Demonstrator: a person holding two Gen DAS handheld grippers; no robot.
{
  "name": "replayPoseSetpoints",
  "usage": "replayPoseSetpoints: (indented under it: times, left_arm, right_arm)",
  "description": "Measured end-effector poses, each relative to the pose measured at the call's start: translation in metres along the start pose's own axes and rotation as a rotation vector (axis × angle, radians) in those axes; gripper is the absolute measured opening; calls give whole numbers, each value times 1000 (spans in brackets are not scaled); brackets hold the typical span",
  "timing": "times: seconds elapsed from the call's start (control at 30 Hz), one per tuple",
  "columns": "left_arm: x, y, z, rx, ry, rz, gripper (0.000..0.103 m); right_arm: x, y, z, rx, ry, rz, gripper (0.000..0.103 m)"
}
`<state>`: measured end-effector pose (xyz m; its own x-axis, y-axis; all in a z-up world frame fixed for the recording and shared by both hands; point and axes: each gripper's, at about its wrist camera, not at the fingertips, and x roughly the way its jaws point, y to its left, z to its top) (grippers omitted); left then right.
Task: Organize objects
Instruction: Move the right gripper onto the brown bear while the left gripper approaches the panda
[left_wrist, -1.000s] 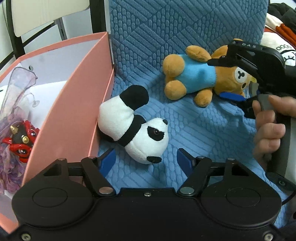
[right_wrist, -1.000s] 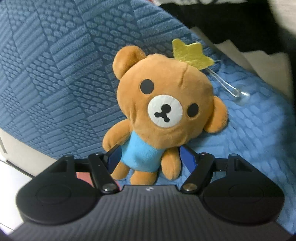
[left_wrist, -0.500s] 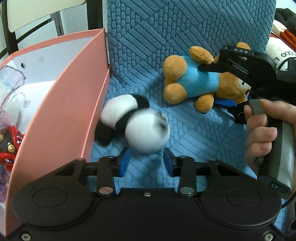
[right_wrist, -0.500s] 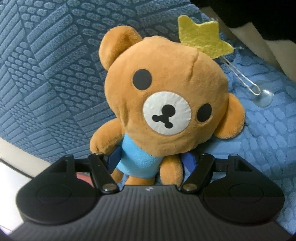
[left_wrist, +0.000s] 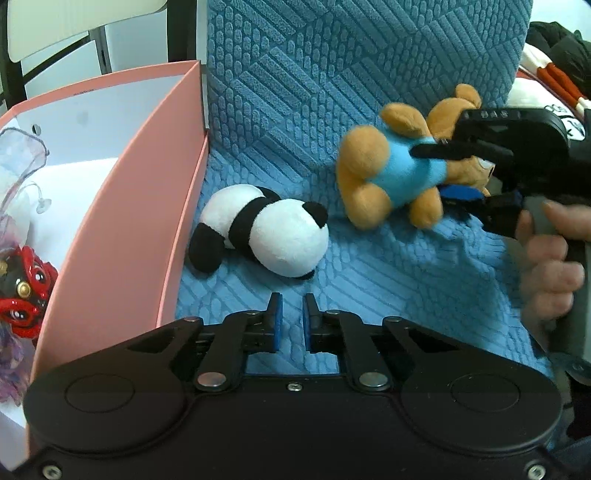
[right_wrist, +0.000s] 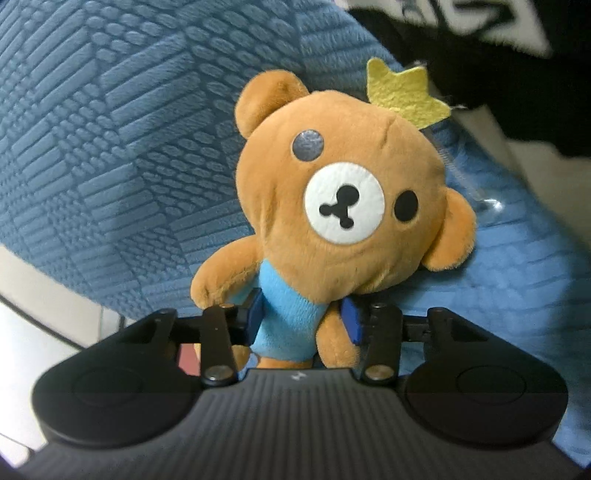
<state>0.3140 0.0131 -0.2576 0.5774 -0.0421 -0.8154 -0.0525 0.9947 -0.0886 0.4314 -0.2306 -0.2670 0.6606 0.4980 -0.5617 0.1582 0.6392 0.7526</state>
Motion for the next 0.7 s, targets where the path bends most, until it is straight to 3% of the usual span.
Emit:
replayPoseSetpoints:
  times: [0.27, 0.47, 0.53, 0.7]
  left_arm:
    - [-15, -4, 0, -4, -24, -29, 19]
    - [-19, -2, 0, -44, -18, -49, 36]
    - [-17, 0, 0, -64, -11, -46, 41]
    - [-9, -3, 6, -98, 5, -61, 49]
  right_arm:
    - [-43, 12, -7, -174, 26, -170, 44]
    - [-58, 25, -17, -327, 31, -278, 37]
    - [-65, 20, -25, -342, 27, -285, 31]
    - [-56, 15, -18, -282, 27, -271, 34]
